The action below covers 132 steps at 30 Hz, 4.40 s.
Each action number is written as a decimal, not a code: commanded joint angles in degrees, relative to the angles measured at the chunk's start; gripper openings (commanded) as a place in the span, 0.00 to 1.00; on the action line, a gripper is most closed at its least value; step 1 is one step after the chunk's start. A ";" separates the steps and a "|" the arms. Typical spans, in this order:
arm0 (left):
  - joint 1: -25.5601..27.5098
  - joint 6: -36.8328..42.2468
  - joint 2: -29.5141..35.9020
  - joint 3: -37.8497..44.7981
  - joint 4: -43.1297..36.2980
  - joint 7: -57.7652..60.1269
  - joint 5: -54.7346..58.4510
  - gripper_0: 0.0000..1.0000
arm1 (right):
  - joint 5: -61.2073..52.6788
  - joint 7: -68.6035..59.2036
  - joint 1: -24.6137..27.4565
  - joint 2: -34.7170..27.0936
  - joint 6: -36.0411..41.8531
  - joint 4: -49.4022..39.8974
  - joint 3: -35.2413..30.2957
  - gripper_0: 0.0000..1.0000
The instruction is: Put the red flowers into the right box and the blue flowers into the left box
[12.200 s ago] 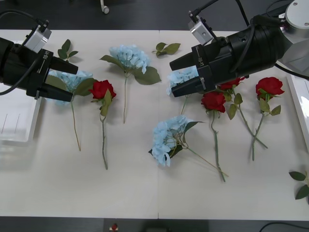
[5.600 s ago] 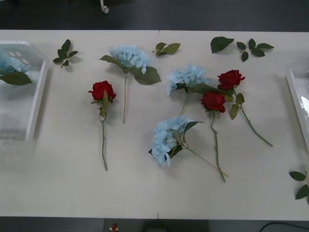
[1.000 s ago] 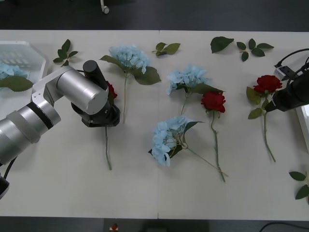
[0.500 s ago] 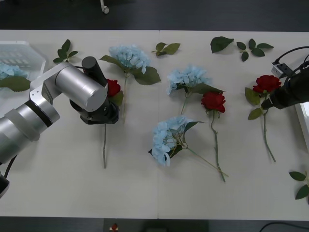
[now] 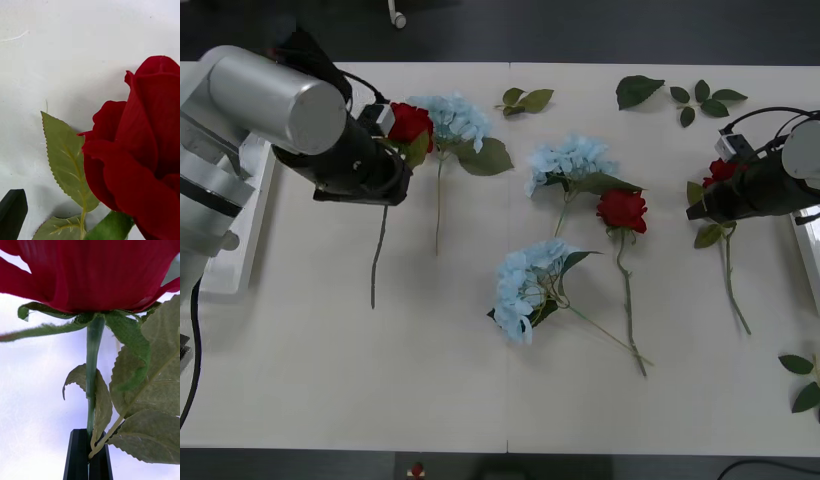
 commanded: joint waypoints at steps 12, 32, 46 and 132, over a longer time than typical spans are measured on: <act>3.21 0.08 1.42 16.99 -4.66 -22.04 29.55 0.00 | 1.31 2.33 -0.82 1.25 -2.27 2.73 0.02 0.97; 2.60 -8.00 0.37 19.54 -1.15 -35.48 60.66 0.00 | 2.37 4.18 -0.82 1.60 -2.80 2.91 0.02 0.01; 2.60 -10.38 -0.43 17.61 -1.06 -38.21 62.07 0.00 | -0.62 4.88 -6.62 -10.79 7.40 -4.91 -0.07 0.00; 2.60 -10.38 -0.43 17.61 -1.06 -38.21 62.07 0.00 | -59.16 50.28 9.37 -27.84 13.20 -26.01 -6.39 0.94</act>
